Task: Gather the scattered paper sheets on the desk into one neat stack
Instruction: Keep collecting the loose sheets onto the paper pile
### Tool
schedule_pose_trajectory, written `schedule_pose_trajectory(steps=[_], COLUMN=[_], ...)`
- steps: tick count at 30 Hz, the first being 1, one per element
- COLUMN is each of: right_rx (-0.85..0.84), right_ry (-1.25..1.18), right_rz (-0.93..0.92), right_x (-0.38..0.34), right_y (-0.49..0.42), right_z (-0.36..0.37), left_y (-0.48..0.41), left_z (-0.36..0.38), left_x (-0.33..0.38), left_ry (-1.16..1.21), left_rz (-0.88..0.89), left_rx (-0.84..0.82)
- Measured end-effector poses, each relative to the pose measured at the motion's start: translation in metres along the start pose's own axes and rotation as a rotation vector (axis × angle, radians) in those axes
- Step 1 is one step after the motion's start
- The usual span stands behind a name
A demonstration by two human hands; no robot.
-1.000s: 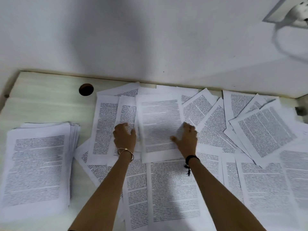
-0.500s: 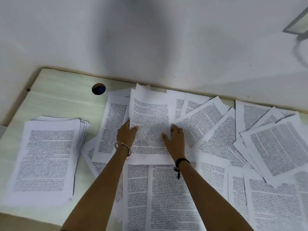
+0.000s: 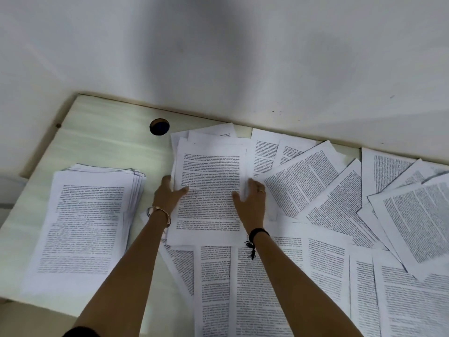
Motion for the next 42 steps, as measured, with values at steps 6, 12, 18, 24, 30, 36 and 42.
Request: schedule_pose_trajectory(steps=[6, 12, 18, 24, 30, 36, 42], right_rx=[0.096, -0.093, -0.154, -0.232, -0.371, -0.403, -0.428], right_ry=[-0.138, -0.091, -0.203, -0.277, -0.271, -0.526, -0.557], right_rz=[0.098, -0.084, -0.145, -0.118, -0.192, -0.131, -0.079], right_x=[-0.003, -0.021, -0.018, -0.011, -0.041, -0.046, -0.034], right_y=[-0.009, -0.011, -0.01, -0.007, -0.005, 0.007, 0.019], right_z=[-0.005, 0.006, 0.003, -0.009, -0.015, -0.016, -0.027], left_y=[-0.008, -0.016, -0.012, -0.014, -0.008, -0.01, 0.022], left_z=[-0.004, 0.005, 0.003, -0.028, -0.061, -0.095, -0.075], left_x=[0.005, 0.005, 0.011, 0.034, 0.056, 0.064, 0.015], left_ry=[0.131, 0.31, 0.437, 0.649, 0.799, 0.79, 0.794], left_rz=[0.059, -0.023, -0.02, 0.11, 0.18, 0.234, 0.133], left_rx=[-0.024, -0.118, -0.185, -0.037, 0.078, 0.11, -0.102])
Point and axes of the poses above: each hand's wrist, its own y-axis away from the middle knuckle, its own z-axis out of the palm, x = y × z, the point moved 2 cm from there along -y, towards the middle knuckle, and after that the axes turned 9 degrees about y, right-handed, at the moved point
